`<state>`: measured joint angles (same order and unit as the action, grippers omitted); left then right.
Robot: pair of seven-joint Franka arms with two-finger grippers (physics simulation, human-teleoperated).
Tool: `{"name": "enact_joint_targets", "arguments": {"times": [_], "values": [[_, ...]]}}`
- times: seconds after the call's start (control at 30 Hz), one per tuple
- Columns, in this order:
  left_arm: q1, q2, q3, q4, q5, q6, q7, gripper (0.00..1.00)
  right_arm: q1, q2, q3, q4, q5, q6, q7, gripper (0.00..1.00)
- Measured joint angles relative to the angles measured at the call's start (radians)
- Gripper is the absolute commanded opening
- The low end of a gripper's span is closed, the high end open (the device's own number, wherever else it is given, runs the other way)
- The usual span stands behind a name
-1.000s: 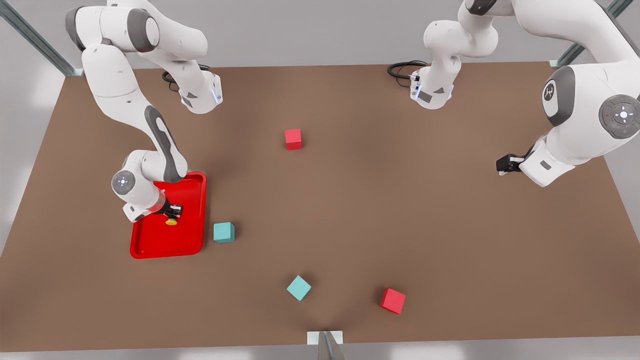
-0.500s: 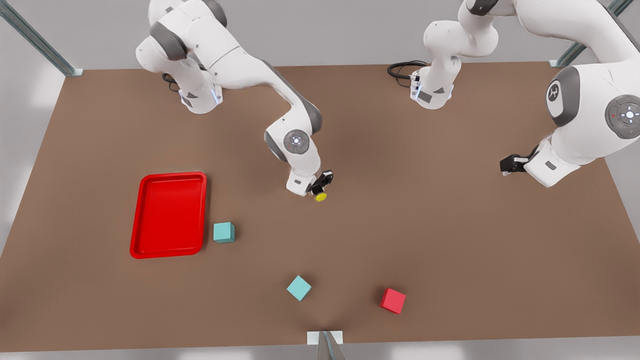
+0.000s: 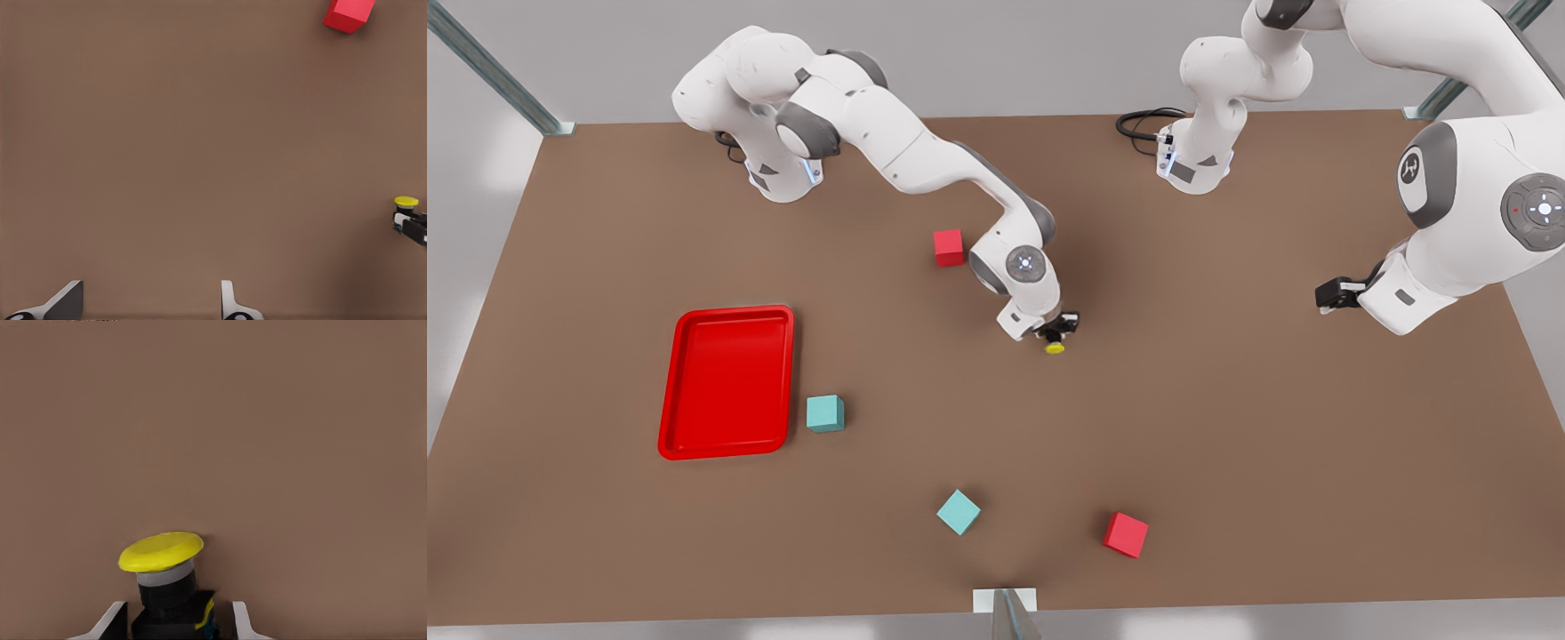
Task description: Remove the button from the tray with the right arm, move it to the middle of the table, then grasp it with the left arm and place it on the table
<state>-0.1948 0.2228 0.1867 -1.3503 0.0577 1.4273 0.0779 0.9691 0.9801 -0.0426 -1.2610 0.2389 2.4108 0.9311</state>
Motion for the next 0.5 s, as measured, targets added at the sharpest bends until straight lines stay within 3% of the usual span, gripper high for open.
{"name": "enact_joint_targets", "arguments": {"times": [0.07, 0.13, 0.2, 0.27, 0.4, 0.43, 0.5], "values": [[0.000, 0.000, 0.000, 0.000, 0.000, 0.000, 0.000, 1.00, -0.001, -0.025, 0.000, -0.020, 0.000, 0.002, 0.037, 1.00], [0.000, 0.001, 0.000, 0.000, 0.000, 0.001, 0.000, 1.00, -0.038, -0.187, 0.002, -0.057, 0.004, -0.078, 0.057, 1.00], [0.000, 0.007, 0.000, 0.000, 0.000, 0.001, 0.000, 1.00, -0.177, -0.365, -0.003, -0.050, 0.000, -0.260, 0.029, 1.00], [-0.031, 0.049, 0.000, -0.013, 0.000, -0.011, -0.005, 1.00, -0.396, -0.430, -0.011, 0.069, -0.065, -0.484, -0.043, 1.00], [-0.364, 0.089, -0.001, -0.243, -0.123, 0.045, -0.152, 1.00, -0.692, -0.489, -0.031, 0.283, -0.251, -0.839, -0.201, 1.00], [-0.432, 0.099, -0.002, -0.304, -0.151, 0.097, -0.216, 1.00, -0.719, -0.518, -0.028, 0.259, -0.274, -0.899, -0.240, 1.00], [-0.521, 0.095, -0.002, -0.418, -0.208, 0.232, -0.345, 1.00, -0.743, -0.758, -0.026, -0.078, -0.305, -0.940, -0.311, 1.00]]}}
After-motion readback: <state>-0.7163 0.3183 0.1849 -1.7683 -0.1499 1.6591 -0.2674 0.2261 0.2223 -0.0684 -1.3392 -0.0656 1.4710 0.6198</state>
